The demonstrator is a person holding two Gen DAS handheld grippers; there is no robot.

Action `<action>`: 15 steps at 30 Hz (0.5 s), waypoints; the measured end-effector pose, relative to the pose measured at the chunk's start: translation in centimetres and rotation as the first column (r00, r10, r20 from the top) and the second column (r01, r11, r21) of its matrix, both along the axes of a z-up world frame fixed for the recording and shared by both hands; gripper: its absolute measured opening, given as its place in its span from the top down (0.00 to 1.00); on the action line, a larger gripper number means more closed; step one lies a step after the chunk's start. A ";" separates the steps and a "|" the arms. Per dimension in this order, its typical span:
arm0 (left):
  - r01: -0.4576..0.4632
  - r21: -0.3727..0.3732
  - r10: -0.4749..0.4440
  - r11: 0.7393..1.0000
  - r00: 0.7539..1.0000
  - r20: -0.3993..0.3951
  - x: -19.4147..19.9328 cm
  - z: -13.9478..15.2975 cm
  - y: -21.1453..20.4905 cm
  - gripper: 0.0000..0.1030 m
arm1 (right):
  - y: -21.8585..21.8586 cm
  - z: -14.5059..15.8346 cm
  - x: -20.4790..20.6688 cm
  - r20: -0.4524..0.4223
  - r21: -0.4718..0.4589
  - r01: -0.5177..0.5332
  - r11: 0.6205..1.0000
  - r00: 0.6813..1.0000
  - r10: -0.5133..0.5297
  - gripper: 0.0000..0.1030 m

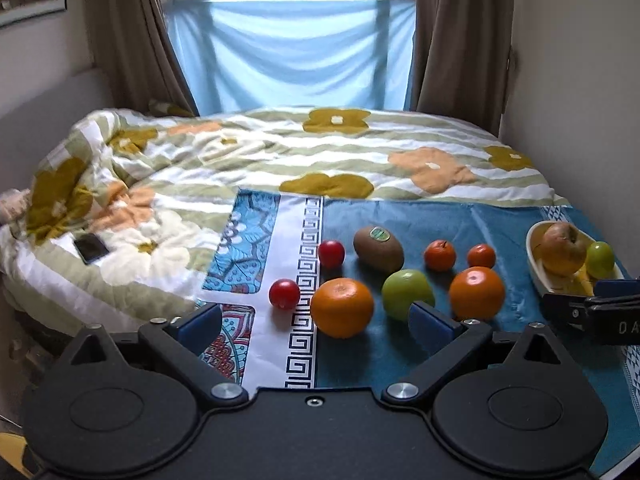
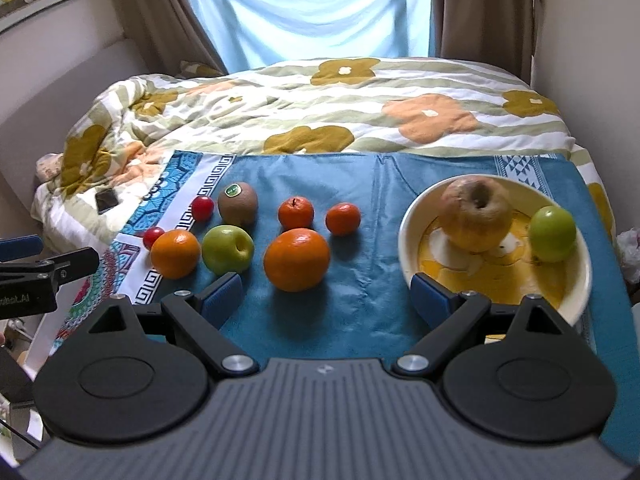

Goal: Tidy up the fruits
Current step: 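Withdraw both open tools from the bowl back toward the fruit row, then grasp the large orange with the left tool while the right tool grasps another orange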

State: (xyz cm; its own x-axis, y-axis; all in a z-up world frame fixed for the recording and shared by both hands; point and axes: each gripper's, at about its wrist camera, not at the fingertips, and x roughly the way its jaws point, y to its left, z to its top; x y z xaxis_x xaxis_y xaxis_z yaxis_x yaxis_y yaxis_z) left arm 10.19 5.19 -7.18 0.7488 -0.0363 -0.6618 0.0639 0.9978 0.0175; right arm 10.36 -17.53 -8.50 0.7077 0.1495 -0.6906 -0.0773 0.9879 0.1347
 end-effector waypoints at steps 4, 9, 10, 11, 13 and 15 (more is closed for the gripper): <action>0.014 -0.039 -0.016 0.999 0.999 -0.042 2.1 -1.6 0.8 0.03 | 1.5 -1.3 1.1 -0.014 -0.017 0.025 1.000 1.000 -0.025 0.00; 0.028 -0.097 -0.038 0.995 0.994 -0.100 4.6 -3.7 1.4 0.05 | 2.9 -2.9 2.3 -0.036 -0.040 0.040 0.998 0.998 -0.042 0.00; 0.032 -0.110 -0.045 0.993 0.992 -0.114 5.1 -4.2 1.5 0.07 | 3.1 -3.2 2.6 -0.039 -0.038 0.045 0.998 0.998 -0.046 0.00; 0.037 -0.120 -0.052 0.992 0.991 -0.126 5.5 -4.5 1.5 0.07 | 3.2 -3.4 2.8 -0.041 -0.036 0.051 0.998 0.998 -0.052 0.00; 0.048 -0.139 -0.069 0.989 0.986 -0.151 6.4 -5.4 1.5 0.09 | 3.6 -3.8 3.2 -0.046 -0.040 0.064 0.997 0.997 -0.065 0.00; 0.062 -0.155 -0.089 0.986 0.981 -0.175 7.3 -6.1 1.4 0.11 | 3.8 -4.2 3.7 -0.053 -0.048 0.074 0.996 0.996 -0.077 0.00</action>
State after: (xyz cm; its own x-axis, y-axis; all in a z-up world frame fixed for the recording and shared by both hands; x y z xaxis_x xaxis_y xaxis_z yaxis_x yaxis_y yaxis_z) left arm 17.49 6.55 -13.29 0.6085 -0.1963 -0.7689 0.1278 0.9805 -0.1492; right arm 14.04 -13.73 -12.75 0.6769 0.0645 -0.7333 0.0040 0.9958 0.0913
